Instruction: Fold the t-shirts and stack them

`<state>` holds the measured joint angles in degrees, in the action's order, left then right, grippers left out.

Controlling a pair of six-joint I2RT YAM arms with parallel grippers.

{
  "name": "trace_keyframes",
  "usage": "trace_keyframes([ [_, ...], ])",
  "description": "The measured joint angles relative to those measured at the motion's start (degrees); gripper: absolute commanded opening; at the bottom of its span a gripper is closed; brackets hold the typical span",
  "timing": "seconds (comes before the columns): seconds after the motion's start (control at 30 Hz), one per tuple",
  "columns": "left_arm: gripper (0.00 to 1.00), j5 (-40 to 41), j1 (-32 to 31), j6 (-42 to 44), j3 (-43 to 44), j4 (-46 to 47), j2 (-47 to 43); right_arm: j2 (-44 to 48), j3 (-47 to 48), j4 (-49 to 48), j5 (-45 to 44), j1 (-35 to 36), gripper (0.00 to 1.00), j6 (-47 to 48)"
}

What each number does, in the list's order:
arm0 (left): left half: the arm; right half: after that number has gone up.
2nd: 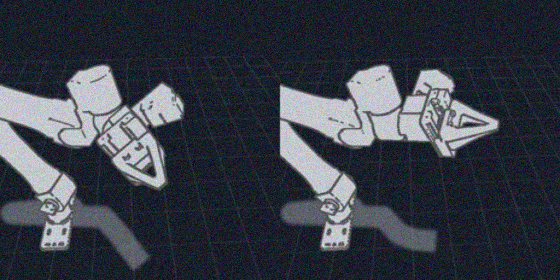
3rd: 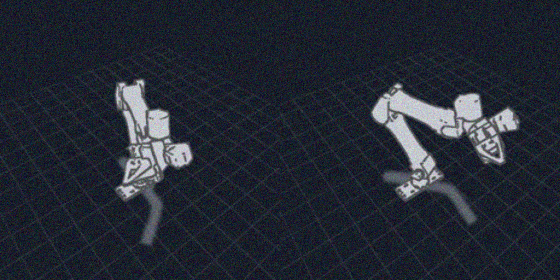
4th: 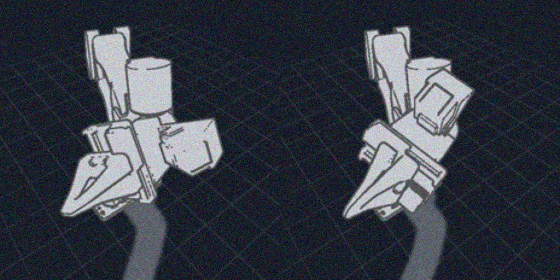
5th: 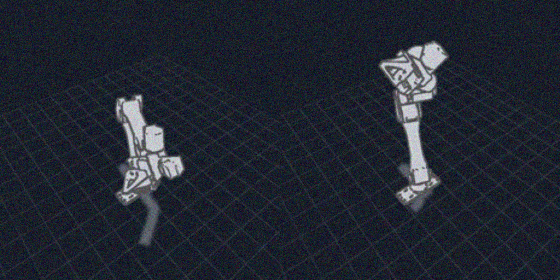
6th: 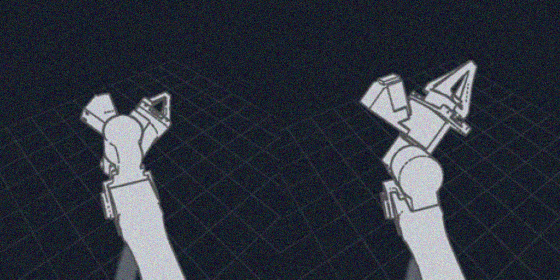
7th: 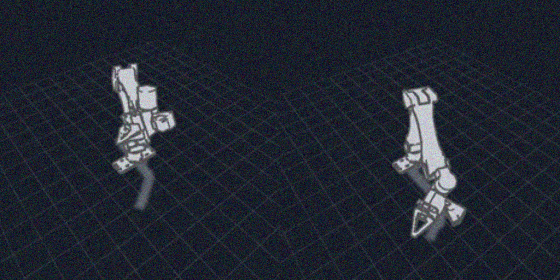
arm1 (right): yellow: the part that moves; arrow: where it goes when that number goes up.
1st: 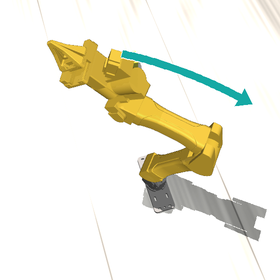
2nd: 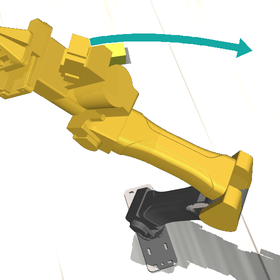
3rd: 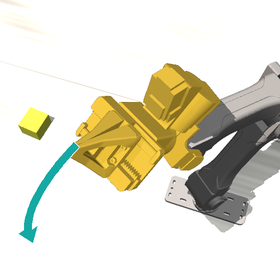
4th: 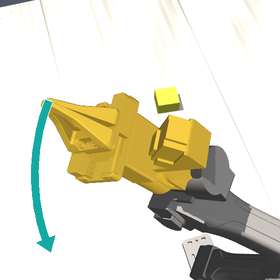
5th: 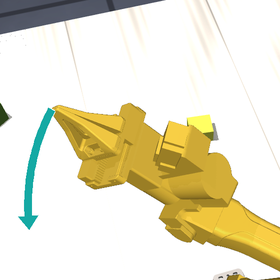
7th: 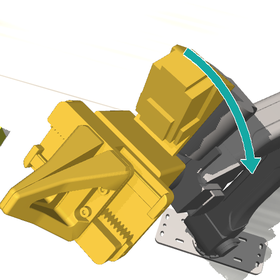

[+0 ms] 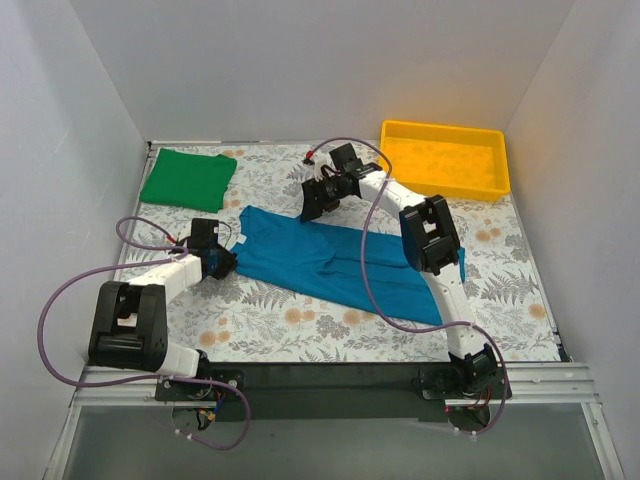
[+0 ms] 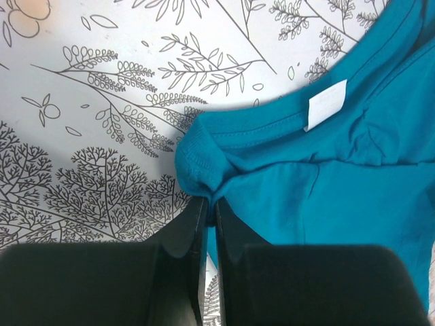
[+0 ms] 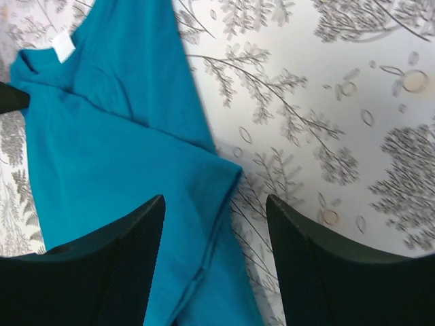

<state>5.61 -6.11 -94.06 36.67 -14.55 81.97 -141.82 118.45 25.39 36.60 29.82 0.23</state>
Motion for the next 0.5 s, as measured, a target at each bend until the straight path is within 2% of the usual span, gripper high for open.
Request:
trace_keyframes([
  [0.13, 0.01, -0.5, 0.0, 0.5, -0.48, -0.11, -0.59, 0.02, -0.63, -0.59, -0.44, 1.44, 0.58, -0.17],
  [0.3, 0.01, -0.92, 0.39, 1.09, -0.5, -0.17, -0.66, 0.35, -2.1, -1.55, -1.81, 2.84, 0.33, -0.55],
  [0.33, 0.01, -1.03, 0.46, 1.18, -0.5, -0.17, -0.66, 0.35, -2.1, -1.51, -2.69, 2.95, 0.28, -0.68],
  [0.37, 0.01, -1.2, 0.59, 1.29, -0.5, -0.17, -0.66, 0.35, -2.08, -1.51, -3.65, 2.99, 0.17, -0.7],
  [0.47, 0.01, -1.6, 0.9, 1.38, -0.48, -0.2, -0.66, 0.35, -1.95, -1.09, -5.77, 2.97, 0.01, -1.25],
  [0.5, 0.01, -1.7, 1.07, 1.53, -0.39, -0.26, -0.55, 0.35, -1.66, -0.74, -6.23, 2.84, 0.01, -1.4],
])
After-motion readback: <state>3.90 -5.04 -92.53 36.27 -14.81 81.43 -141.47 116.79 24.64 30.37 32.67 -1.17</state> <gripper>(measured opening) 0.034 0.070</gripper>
